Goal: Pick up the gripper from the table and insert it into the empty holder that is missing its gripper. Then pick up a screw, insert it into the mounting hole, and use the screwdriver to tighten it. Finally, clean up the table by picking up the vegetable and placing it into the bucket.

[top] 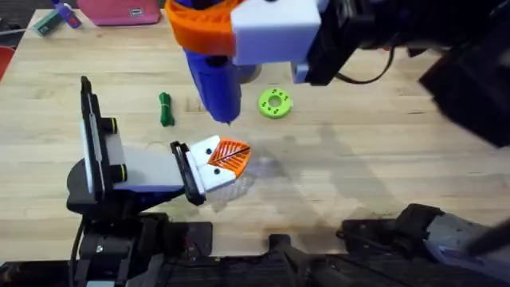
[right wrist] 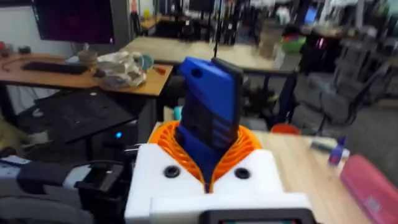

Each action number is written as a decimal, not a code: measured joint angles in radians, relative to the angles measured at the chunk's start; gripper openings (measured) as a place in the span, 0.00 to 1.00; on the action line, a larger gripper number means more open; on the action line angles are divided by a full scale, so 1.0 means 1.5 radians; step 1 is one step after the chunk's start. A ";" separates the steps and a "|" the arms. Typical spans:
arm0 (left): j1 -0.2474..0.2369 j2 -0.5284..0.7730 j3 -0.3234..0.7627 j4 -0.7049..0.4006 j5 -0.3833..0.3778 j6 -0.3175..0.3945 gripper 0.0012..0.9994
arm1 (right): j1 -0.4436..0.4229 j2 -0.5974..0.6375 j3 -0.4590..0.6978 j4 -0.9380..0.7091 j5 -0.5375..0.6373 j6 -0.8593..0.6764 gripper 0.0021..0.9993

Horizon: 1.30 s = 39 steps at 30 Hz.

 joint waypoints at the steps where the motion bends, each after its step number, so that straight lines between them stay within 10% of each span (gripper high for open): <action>1: 0.000 0.000 0.000 0.000 0.000 0.000 0.01 | 0.000 0.000 -0.015 0.035 0.000 0.004 0.02; 9: 0.000 0.000 0.000 0.000 0.000 0.000 0.01 | 0.000 0.004 -0.127 0.284 -0.003 0.078 0.02; 39: 0.000 0.000 0.000 0.000 0.000 0.000 0.01 | 0.043 0.119 -0.138 0.367 -0.033 0.132 0.02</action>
